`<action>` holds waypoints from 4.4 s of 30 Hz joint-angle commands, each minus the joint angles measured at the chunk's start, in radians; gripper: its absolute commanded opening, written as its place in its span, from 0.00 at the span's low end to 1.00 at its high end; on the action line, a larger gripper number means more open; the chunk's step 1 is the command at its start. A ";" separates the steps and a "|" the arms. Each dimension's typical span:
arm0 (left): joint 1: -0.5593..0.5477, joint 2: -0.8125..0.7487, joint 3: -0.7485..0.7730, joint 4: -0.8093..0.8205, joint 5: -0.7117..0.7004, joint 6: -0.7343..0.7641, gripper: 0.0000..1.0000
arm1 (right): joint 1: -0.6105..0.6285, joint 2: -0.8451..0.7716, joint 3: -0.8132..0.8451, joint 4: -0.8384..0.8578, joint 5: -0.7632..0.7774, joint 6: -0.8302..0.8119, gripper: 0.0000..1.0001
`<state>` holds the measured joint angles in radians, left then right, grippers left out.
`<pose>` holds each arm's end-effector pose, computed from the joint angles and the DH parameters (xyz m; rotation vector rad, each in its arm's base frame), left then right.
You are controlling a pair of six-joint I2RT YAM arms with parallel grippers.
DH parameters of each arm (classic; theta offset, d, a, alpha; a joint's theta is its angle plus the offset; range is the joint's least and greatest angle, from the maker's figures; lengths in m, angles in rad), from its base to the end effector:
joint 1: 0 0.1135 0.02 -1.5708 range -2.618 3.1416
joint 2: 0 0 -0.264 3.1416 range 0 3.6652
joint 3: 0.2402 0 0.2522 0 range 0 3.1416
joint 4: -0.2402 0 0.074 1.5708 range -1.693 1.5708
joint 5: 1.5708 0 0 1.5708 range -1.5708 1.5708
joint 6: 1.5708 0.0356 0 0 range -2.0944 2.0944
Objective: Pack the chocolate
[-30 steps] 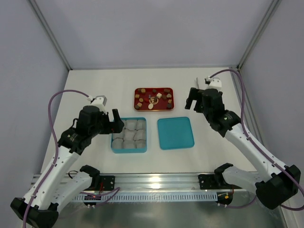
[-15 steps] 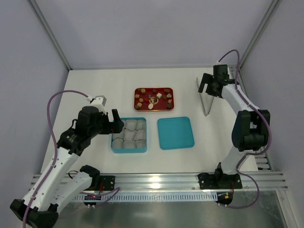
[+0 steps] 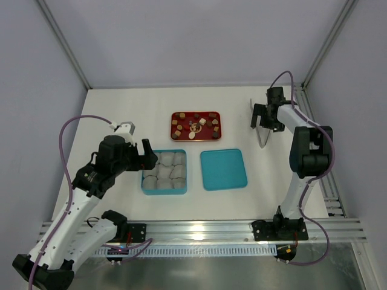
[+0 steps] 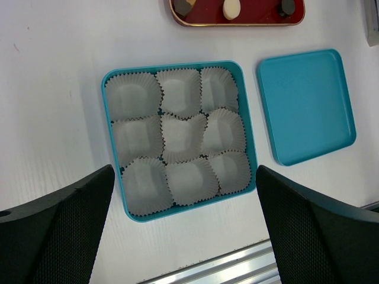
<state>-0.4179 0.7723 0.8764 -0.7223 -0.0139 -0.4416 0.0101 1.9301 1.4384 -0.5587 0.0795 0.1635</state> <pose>0.1442 -0.0635 0.3193 -0.0344 2.2279 -0.4649 0.4115 0.0013 0.2029 0.2281 2.6064 -0.0433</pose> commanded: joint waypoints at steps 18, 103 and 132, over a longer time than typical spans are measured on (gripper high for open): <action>-0.002 0.021 -0.002 0.031 0.009 -0.005 1.00 | 0.002 0.178 0.180 -0.041 -0.012 -0.048 0.95; -0.004 0.021 -0.002 0.020 -0.001 -0.009 1.00 | 0.611 -0.436 -0.039 -0.190 -0.006 0.189 0.46; -0.005 0.022 -0.004 0.018 -0.004 -0.009 1.00 | 0.696 -0.131 0.122 -0.147 -0.017 0.206 0.46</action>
<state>-0.4187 0.8032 0.8761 -0.7231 -0.0147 -0.4423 0.6983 1.7939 1.5143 -0.7269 0.0525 0.3618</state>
